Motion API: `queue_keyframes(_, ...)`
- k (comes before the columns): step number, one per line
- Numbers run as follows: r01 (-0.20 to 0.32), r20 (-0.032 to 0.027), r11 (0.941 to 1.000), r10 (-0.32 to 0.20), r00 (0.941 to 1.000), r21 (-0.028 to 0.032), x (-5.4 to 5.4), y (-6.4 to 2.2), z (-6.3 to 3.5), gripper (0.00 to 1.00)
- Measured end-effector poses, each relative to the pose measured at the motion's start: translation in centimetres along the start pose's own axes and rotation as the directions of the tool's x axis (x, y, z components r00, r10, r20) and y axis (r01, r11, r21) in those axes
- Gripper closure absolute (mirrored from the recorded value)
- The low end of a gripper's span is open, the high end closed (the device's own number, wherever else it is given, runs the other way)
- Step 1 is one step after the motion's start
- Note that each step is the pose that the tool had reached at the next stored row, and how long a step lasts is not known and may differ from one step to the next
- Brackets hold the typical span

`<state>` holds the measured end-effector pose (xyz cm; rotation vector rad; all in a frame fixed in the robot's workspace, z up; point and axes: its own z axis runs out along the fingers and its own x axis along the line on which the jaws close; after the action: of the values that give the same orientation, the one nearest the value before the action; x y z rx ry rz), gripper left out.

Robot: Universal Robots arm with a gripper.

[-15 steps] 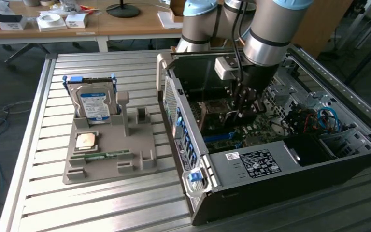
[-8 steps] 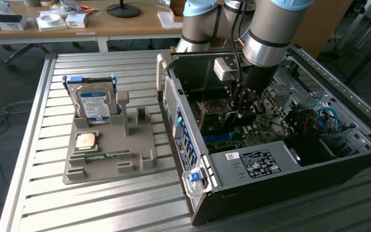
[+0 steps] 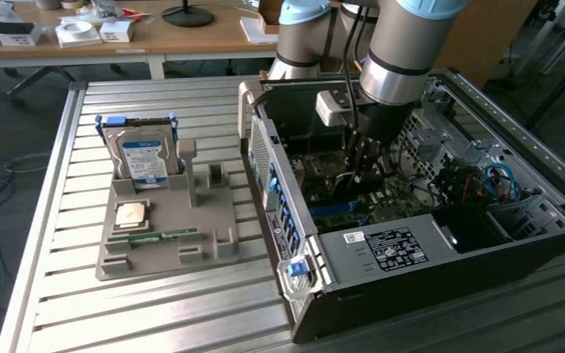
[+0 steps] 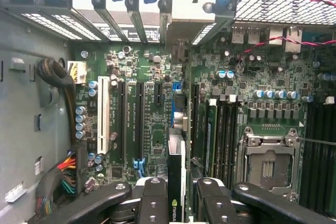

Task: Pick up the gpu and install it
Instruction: 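Insert the gpu into the slot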

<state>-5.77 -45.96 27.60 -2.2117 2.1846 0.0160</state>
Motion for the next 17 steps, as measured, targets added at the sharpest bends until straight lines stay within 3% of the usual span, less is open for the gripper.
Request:
queue_keyframes(9, 0.000, 0.0001, 1.0000, 0.000, 1.0000, 0.0001, 0.02, 0.22, 0.83, 0.74)
queue_keyframes(17, 0.000, 0.0001, 1.0000, 0.000, 1.0000, 0.0001, 0.02, 0.40, 0.99, 0.74)
